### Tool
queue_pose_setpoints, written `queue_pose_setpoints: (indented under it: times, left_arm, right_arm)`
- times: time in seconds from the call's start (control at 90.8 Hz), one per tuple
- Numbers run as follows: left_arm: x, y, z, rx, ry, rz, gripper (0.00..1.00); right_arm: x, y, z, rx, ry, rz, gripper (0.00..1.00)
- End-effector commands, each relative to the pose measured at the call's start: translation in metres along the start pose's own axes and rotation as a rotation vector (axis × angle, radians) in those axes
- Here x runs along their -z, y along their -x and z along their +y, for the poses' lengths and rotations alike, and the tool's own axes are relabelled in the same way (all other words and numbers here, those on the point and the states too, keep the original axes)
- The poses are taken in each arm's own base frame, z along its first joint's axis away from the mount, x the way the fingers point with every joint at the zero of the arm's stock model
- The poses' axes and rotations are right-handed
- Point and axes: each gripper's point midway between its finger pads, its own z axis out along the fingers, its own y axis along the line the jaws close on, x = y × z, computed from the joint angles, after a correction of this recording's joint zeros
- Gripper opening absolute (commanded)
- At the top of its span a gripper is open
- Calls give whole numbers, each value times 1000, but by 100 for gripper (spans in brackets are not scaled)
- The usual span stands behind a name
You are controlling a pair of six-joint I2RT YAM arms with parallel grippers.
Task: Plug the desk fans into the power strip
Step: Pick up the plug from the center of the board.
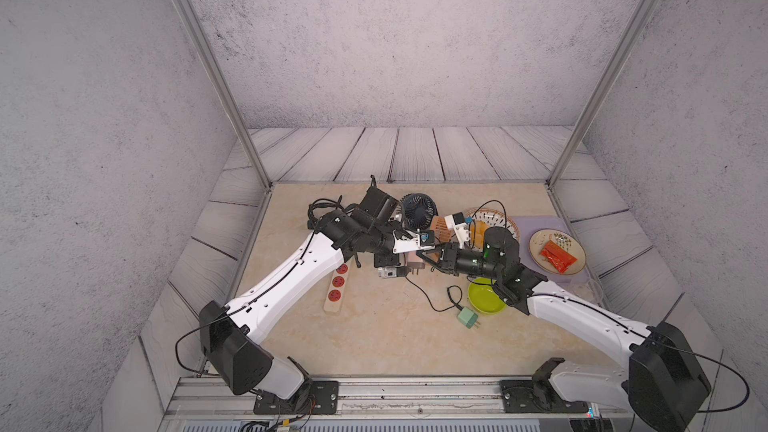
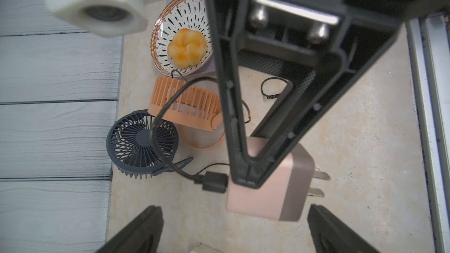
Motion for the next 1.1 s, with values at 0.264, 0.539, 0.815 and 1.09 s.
queue_pose_setpoints:
  times: [0.264, 0.539, 0.815, 1.09]
  left_arm:
    - [18, 26, 17, 335, 55, -155, 99]
    - [4, 65, 36, 483, 20, -299, 99]
    - [-17, 94, 27, 437, -18, -317, 96]
    - [-28, 93, 43, 438, 49, -305, 84]
  right_arm:
    - [77, 79, -3, -17, -179, -609, 6]
    - [86, 96, 15, -29, -128, -693, 2]
    - [69, 94, 22, -44, -63, -633, 2]
    - [72, 90, 31, -24, -46, -614, 2]
